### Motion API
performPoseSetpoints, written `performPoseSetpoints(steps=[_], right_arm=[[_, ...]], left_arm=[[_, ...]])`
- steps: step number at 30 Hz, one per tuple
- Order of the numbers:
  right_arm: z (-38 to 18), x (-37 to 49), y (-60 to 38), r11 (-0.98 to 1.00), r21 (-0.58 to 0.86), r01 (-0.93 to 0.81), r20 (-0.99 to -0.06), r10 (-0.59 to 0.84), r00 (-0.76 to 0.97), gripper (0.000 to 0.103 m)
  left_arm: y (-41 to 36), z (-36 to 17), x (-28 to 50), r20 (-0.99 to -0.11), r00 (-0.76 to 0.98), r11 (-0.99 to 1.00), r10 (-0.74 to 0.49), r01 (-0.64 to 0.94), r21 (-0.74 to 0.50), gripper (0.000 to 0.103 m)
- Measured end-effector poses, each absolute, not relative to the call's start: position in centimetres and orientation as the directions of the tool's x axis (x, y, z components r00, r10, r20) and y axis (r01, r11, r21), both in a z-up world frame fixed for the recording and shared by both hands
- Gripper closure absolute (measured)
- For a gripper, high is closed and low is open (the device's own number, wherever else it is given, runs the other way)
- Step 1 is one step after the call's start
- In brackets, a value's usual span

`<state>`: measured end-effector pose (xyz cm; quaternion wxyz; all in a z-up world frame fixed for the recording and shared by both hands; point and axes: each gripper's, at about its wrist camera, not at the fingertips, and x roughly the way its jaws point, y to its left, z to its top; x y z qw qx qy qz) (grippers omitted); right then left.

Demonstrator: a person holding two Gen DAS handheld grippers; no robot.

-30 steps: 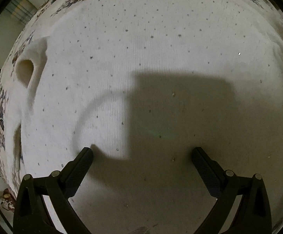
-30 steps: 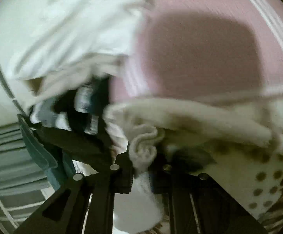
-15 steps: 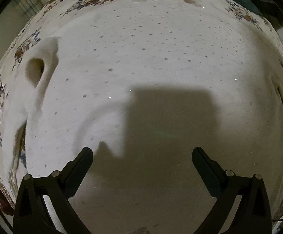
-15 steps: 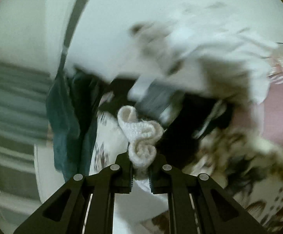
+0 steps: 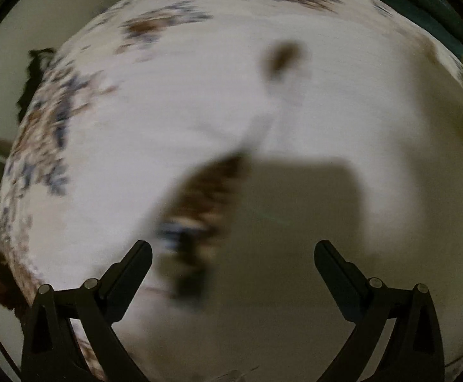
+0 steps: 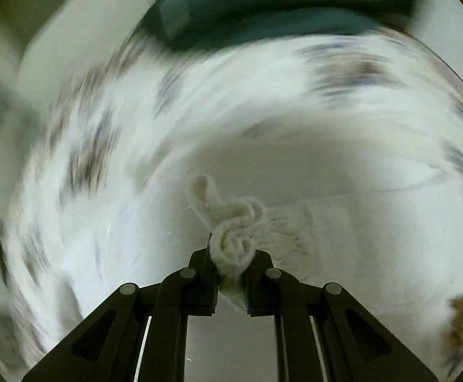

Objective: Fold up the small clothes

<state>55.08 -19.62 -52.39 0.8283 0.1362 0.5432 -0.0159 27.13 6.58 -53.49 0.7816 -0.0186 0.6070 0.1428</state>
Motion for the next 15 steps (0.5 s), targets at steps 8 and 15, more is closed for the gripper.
performPoseSetpoints(steps=[8, 15], right_arm=[[-56.9, 55.8, 5.0, 0.974, 0.068, -0.214, -0.948, 0.130, 0.290, 0.091], [-55.3, 52.8, -0.3, 0.943, 0.319, -0.098, -0.935, 0.330, 0.132, 0.038]], left_arm=[[18.4, -51.7, 24.1, -0.928, 0.231, 0.890, 0.291, -0.421, 0.175, 0.000], [25.2, -52.2, 20.6, -0.954, 0.177, 0.818, 0.243, -0.567, 0.103, 0.000]])
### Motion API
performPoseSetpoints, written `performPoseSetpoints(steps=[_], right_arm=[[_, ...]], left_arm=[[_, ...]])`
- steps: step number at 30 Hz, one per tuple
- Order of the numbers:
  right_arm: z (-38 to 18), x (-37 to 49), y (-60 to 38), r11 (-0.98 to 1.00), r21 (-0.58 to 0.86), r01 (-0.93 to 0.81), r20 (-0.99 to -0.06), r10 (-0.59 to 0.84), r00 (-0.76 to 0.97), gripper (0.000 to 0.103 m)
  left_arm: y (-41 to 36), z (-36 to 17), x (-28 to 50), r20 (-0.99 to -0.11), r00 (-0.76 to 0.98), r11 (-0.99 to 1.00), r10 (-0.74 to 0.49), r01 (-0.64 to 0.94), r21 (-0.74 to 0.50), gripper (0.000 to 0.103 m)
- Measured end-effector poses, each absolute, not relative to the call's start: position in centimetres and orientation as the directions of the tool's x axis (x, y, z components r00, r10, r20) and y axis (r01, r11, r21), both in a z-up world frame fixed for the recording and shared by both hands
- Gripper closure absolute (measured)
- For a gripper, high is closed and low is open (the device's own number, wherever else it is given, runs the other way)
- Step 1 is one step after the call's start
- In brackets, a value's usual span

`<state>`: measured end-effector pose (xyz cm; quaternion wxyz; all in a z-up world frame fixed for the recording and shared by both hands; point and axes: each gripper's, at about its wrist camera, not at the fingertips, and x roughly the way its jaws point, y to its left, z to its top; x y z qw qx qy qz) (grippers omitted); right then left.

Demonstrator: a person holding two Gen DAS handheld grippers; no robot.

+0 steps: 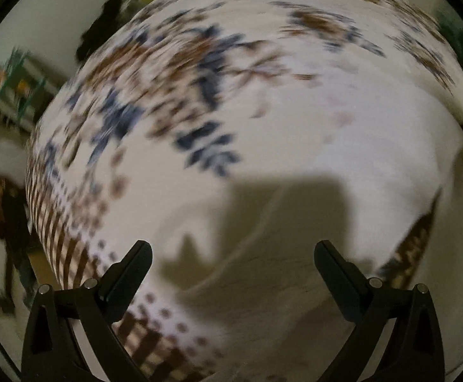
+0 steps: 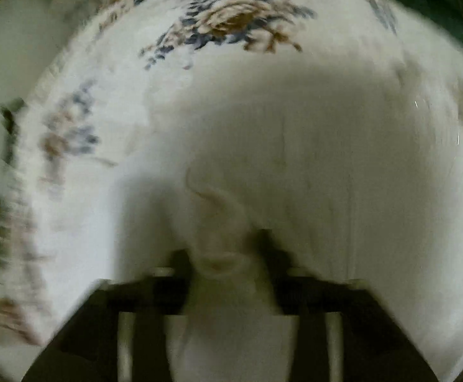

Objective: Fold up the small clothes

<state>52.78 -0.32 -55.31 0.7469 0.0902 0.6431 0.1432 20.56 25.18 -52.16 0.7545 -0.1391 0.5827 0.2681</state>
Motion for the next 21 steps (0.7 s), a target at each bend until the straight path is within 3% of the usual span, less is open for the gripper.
performPoseSetpoints(steps=[3, 6, 9, 10, 12, 14, 15, 16, 21], right_arm=[[-52.7, 48.9, -6.8, 0.917, 0.397, 0.025, -0.909, 0.389, 0.151, 0.034], [-52.3, 44.8, -12.4, 0.920, 0.366, 0.140, -0.927, 0.347, 0.140, 0.034], [-53.4, 41.1, -16.7, 0.912, 0.328, 0.246, -0.945, 0.310, 0.108, 0.033], [-54.3, 40.5, -17.6, 0.910, 0.311, 0.276, -0.951, 0.297, 0.091, 0.033], [-56.1, 38.7, -18.8, 0.911, 0.266, 0.314, -0.963, 0.266, 0.044, 0.033], [-57.7, 37.3, -19.1, 0.910, 0.246, 0.333, -0.966, 0.259, 0.006, 0.033], [-58.3, 37.0, -18.7, 0.911, 0.242, 0.333, -0.966, 0.259, -0.005, 0.033], [-58.7, 36.5, -18.3, 0.915, 0.236, 0.328, -0.967, 0.255, -0.015, 0.033], [-58.5, 35.7, -15.8, 0.936, 0.236, 0.262, -0.969, 0.247, -0.011, 0.034]], left_arm=[[27.6, -52.0, 17.8, -0.964, 0.175, 0.779, 0.201, -0.625, 0.049, 0.000], [29.9, -53.3, 15.0, -0.979, 0.195, 0.718, 0.066, -0.690, -0.089, 0.000], [30.7, -55.7, 14.0, -0.971, 0.224, 0.655, -0.085, -0.722, -0.224, 0.005], [30.4, -56.5, 14.1, -0.965, 0.235, 0.641, -0.120, -0.724, -0.256, 0.012], [29.3, -57.3, 15.0, -0.956, 0.251, 0.623, -0.155, -0.726, -0.291, 0.014], [28.2, -57.1, 16.2, -0.954, 0.270, 0.634, -0.134, -0.716, -0.292, 0.039], [27.7, -56.8, 16.9, -0.959, 0.260, 0.652, -0.112, -0.709, -0.269, 0.079], [27.6, -56.5, 17.3, -0.957, 0.264, 0.660, -0.118, -0.699, -0.274, 0.097], [31.0, -51.5, 18.4, -0.930, 0.367, 0.684, -0.039, -0.668, -0.292, 0.097]])
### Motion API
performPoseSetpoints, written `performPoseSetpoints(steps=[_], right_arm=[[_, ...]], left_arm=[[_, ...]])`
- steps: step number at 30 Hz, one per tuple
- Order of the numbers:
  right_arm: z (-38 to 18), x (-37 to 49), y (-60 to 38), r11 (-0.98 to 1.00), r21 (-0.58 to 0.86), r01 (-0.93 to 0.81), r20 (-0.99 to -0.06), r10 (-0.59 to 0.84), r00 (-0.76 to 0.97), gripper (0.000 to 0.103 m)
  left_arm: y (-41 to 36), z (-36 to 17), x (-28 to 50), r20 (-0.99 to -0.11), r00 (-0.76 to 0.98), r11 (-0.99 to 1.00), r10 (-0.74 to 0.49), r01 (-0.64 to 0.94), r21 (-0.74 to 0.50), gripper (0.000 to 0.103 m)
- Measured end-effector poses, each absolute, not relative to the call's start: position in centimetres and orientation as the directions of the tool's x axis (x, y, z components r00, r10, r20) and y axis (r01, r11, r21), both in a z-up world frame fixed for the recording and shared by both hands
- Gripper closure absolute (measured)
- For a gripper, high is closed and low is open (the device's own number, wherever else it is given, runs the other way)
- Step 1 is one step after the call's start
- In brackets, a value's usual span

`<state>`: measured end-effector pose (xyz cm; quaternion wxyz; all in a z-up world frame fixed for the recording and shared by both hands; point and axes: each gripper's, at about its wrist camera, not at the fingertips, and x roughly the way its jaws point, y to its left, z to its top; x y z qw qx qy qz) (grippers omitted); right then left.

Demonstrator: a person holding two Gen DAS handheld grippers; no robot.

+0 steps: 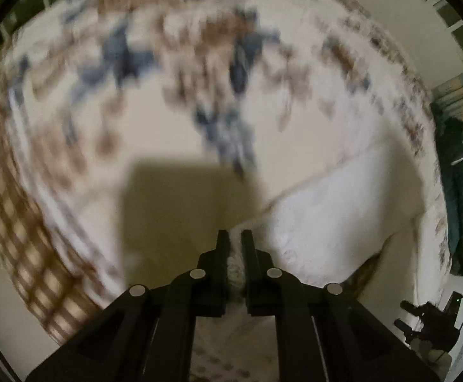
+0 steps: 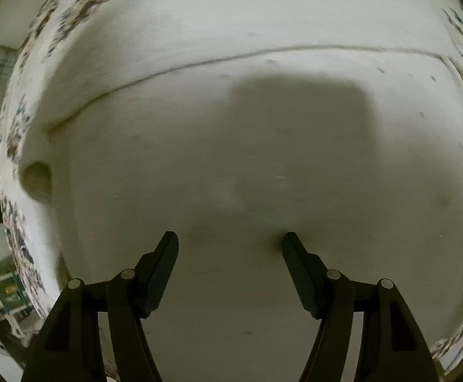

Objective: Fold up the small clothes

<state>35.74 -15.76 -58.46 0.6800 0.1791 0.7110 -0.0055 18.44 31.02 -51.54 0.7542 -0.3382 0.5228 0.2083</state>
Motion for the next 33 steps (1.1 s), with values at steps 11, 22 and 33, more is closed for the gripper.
performPoseSetpoints(steps=[11, 22, 33], right_arm=[[-58.1, 37.1, -10.5, 0.952, 0.191, 0.240, -0.981, 0.188, 0.035, 0.029], [-56.7, 35.2, -11.1, 0.942, 0.172, 0.289, -0.985, 0.161, 0.061, 0.020], [-53.8, 34.1, -12.1, 0.972, 0.009, 0.236, -0.984, -0.033, 0.174, 0.018]], left_arm=[[43.1, -49.3, 21.5, -0.889, 0.432, 0.552, 0.154, -0.784, -0.285, 0.089], [39.0, -57.5, 14.8, -0.842, 0.529, 0.102, -0.105, -0.836, -0.539, 0.023], [40.7, -52.1, 23.2, -0.825, 0.535, 0.362, 0.185, -0.817, -0.449, 0.094]])
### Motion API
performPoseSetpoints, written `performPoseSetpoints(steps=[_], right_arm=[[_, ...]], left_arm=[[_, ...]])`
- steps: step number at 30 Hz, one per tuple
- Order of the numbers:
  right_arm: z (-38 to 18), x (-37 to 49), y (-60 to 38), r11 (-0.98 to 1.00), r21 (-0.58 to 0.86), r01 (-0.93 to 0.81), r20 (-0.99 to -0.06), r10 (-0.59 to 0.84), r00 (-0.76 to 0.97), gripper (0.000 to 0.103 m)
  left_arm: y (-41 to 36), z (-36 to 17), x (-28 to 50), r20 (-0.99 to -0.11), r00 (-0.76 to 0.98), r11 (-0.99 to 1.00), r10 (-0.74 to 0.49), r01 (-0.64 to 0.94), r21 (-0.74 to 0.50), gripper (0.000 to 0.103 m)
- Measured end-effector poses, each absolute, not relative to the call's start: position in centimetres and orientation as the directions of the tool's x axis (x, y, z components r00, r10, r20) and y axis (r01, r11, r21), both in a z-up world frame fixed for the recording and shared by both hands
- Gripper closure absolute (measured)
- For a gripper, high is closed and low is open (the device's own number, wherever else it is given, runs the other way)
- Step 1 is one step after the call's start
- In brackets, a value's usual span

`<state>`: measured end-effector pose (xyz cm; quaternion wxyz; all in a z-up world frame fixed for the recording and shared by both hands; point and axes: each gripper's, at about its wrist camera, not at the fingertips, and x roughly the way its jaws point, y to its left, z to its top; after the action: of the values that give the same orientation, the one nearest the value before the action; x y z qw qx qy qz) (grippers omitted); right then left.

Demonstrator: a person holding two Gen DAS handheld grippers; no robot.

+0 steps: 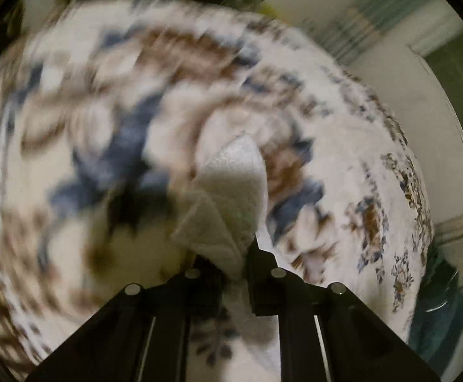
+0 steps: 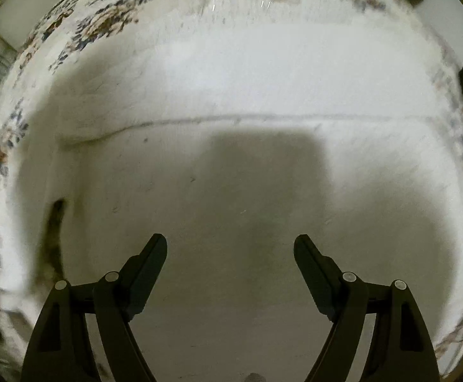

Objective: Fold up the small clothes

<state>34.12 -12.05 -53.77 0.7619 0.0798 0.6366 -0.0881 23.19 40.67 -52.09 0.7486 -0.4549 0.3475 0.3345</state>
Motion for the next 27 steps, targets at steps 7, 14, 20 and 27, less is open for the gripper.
performPoseSetpoints(steps=[7, 14, 20, 27], right_arm=[[-52.6, 35.2, -13.2, 0.959, -0.192, 0.208, -0.951, -0.234, 0.203, 0.000], [-53.4, 39.8, -16.0, 0.947, -0.016, 0.320, -0.974, -0.087, 0.207, 0.000], [-53.3, 40.9, -24.4, 0.873, 0.150, 0.464, -0.975, 0.052, 0.218, 0.000], [-52.7, 39.5, -37.5, 0.793, 0.141, 0.592, -0.973, 0.000, 0.233, 0.000]], left_arm=[[41.5, -46.0, 26.1, -0.772, 0.583, 0.477, 0.254, -0.769, -0.425, 0.094], [35.5, -39.4, 31.7, -0.714, 0.660, 0.659, 0.233, -0.647, -0.383, 0.094], [20.6, -36.3, 39.8, -0.702, 0.711, 0.867, 0.045, -0.376, -0.326, 0.093], [-4.0, -41.2, 47.0, -0.753, 0.594, 0.918, -0.284, -0.058, -0.392, 0.093]])
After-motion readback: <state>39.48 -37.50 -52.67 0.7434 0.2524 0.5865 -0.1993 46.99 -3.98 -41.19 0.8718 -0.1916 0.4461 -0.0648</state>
